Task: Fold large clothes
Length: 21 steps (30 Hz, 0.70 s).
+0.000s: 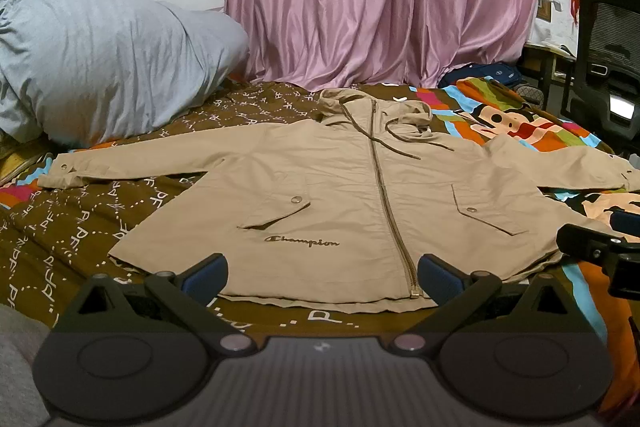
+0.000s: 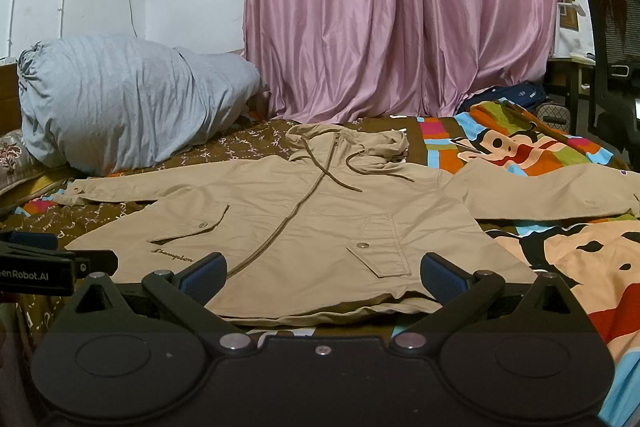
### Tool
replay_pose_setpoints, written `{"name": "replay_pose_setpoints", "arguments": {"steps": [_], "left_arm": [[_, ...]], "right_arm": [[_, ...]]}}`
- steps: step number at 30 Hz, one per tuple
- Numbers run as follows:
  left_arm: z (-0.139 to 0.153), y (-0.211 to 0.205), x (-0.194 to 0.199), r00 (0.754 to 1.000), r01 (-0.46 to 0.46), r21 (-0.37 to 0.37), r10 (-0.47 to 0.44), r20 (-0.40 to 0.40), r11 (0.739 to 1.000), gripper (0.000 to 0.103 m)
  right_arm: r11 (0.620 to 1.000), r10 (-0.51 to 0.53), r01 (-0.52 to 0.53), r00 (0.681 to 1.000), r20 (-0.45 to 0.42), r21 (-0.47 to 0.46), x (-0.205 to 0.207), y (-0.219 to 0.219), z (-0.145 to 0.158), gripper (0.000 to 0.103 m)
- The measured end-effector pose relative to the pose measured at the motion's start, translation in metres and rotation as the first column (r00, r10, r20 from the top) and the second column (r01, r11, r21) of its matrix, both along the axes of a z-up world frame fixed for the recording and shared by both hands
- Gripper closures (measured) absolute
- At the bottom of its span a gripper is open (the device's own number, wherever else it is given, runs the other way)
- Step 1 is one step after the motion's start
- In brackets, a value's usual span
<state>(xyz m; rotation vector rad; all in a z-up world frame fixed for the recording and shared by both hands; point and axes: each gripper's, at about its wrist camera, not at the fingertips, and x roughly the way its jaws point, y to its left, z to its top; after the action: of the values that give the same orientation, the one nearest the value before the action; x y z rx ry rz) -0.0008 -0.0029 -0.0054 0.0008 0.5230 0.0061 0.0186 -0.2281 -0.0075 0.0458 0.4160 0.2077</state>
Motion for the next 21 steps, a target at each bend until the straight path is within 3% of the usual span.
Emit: {"name": "replay_pose_setpoints", "arguments": {"steps": [21], "left_arm": [[0.0007, 0.0002, 0.0007, 1.000, 0.001, -0.001, -0.001, -0.006, 1.000, 0.000]], "right_arm": [[1.000, 0.000, 0.000, 1.000, -0.006, 0.005, 0.0022, -0.0011, -0.0012, 0.000]]}}
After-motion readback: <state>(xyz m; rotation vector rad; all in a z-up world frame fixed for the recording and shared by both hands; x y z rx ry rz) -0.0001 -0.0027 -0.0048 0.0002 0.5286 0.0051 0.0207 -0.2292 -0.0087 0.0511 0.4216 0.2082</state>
